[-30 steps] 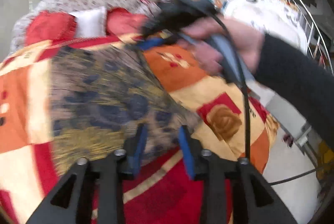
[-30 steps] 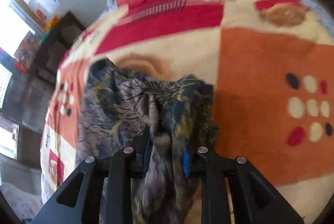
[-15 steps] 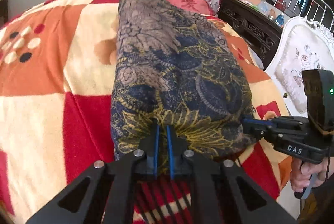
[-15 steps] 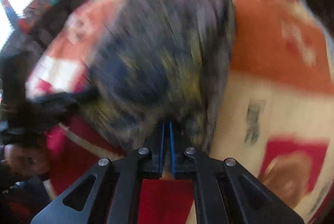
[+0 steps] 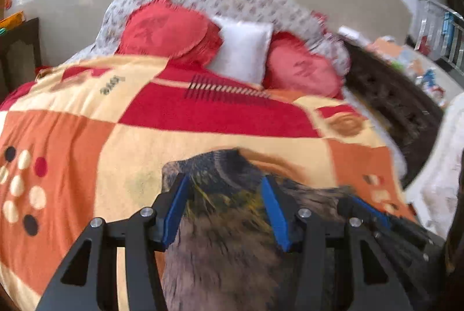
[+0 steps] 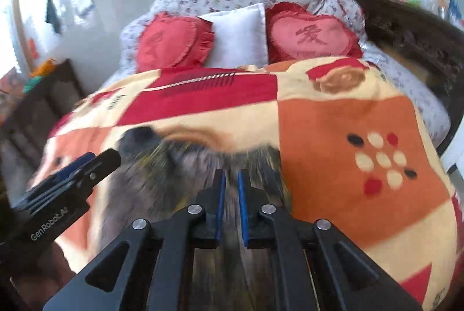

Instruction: Fold small clothes

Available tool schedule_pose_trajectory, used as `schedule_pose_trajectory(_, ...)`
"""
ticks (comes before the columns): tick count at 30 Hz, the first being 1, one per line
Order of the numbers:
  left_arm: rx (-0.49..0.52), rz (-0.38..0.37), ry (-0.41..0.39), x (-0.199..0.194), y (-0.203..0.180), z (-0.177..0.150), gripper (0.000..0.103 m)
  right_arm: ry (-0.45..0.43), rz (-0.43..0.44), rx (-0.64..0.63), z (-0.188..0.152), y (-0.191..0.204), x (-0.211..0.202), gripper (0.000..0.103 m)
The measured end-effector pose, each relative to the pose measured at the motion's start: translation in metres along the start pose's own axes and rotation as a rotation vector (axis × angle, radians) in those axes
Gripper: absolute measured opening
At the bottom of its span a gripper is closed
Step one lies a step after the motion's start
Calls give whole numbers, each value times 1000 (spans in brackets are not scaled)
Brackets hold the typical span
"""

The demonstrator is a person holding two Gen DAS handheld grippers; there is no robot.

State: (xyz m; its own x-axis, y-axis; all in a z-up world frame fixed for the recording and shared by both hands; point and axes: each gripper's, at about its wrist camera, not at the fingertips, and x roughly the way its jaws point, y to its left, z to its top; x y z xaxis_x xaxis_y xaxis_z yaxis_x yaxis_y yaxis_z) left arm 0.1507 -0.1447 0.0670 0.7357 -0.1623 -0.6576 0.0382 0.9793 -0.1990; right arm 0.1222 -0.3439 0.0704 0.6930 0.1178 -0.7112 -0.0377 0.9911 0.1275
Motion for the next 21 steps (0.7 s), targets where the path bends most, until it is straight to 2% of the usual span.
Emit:
schedule_pose_trajectory(2,-12,10,64,32,4,-7,56,50,-60,-13,3,1,30,13)
schedule_pose_trajectory(3,-22,-3,72,44,7,-13,60,47,-77,-21,1,1,42,13)
schedule_pose_trajectory(6,-24,-22,20,45,13,-26,61,0,-92,-52,-13,-3,52,26)
schedule_pose_trajectory(9,-18,-11,6,48,13,-29,64,-39,-51,-27,-23,-16,49,29)
schedule_pose_trajectory(13,4,23,-5,50,7,-33,68,-44,9,37,-25,-29,51,30)
schedule_pose_trajectory(18,27,37,6,56,2,-29,74,-43,16,41,-23,-28,53,30)
schedule_pose_trajectory(21,50,40,39,55,-2,-26,75,-48,24,52,-22,-31,52,31)
